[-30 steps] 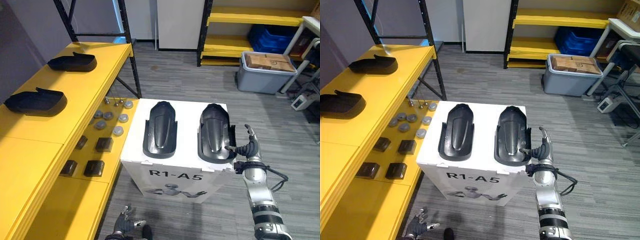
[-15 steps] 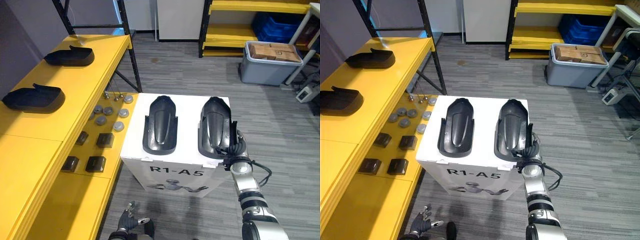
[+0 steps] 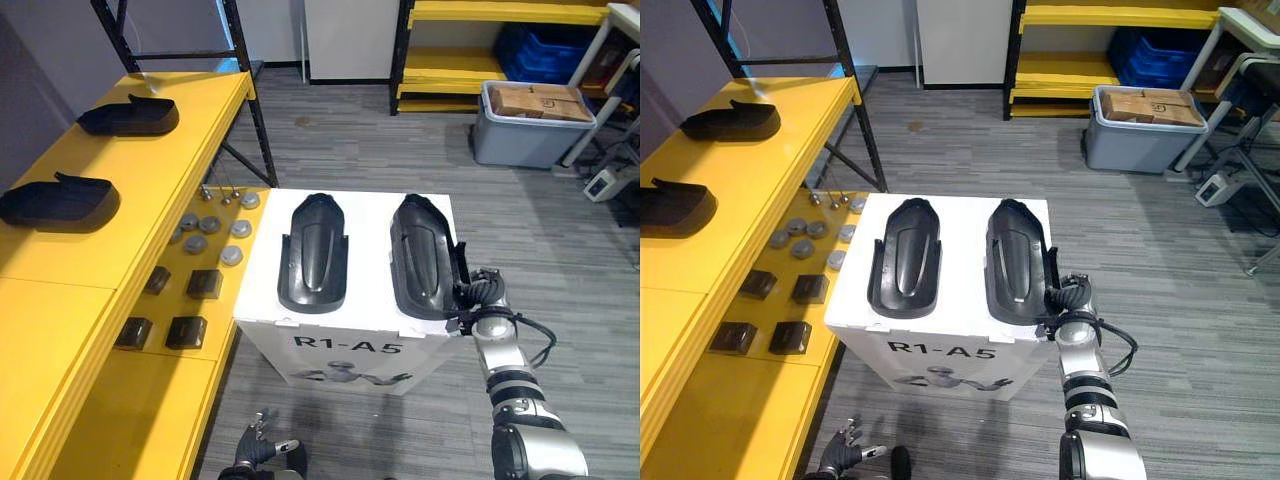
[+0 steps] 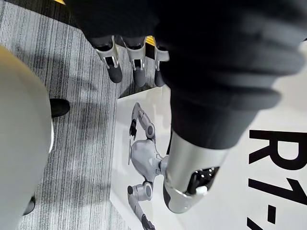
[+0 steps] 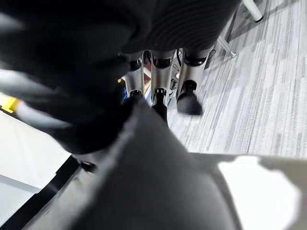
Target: Walk over and take plastic housings, then place them on the shelf
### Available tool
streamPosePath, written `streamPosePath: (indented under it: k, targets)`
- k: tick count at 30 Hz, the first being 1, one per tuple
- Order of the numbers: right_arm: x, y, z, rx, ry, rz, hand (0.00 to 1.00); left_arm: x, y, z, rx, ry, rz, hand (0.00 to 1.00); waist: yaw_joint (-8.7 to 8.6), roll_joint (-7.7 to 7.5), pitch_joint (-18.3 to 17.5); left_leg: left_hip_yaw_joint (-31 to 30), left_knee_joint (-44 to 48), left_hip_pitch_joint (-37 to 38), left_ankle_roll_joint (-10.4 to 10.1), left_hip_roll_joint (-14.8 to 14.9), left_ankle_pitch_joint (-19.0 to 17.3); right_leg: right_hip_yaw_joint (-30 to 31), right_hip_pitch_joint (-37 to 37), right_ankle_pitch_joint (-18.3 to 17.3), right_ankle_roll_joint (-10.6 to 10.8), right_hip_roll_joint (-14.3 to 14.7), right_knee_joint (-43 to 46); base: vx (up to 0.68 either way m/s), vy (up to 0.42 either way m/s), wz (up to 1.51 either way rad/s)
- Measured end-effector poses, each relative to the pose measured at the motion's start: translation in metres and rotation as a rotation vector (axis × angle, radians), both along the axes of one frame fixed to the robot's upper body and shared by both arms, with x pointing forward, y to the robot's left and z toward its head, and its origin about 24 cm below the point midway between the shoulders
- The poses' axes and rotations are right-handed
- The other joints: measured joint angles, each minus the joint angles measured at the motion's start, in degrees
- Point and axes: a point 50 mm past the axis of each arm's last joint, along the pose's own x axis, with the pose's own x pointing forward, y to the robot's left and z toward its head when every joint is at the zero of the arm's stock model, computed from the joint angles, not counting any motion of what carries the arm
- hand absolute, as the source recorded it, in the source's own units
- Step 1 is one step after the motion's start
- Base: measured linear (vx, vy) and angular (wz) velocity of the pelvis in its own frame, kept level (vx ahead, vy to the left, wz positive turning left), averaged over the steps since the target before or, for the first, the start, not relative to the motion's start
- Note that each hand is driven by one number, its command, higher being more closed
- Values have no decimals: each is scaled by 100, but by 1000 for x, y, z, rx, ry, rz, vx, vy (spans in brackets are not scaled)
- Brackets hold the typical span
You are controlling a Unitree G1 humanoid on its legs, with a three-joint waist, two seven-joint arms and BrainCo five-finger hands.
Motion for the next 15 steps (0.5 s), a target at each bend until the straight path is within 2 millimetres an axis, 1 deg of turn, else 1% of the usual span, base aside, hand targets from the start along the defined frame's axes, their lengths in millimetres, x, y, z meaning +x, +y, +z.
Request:
streamPosePath:
  k: [7, 15]
  targets:
    - [-5, 3, -6, 8, 33, 41, 100, 0, 1, 0, 0, -1, 3, 0, 16, -15, 2, -25, 0, 52, -3, -4, -3, -8, 82, 0, 1, -3, -25, -17, 5, 2]
    - [-27, 2, 6, 5, -91, 0, 100, 2, 16, 3, 17, -18, 79, 0, -11, -17, 3, -70, 2, 38, 1, -35, -6, -17, 81, 8, 15, -28, -36, -1, 0, 0]
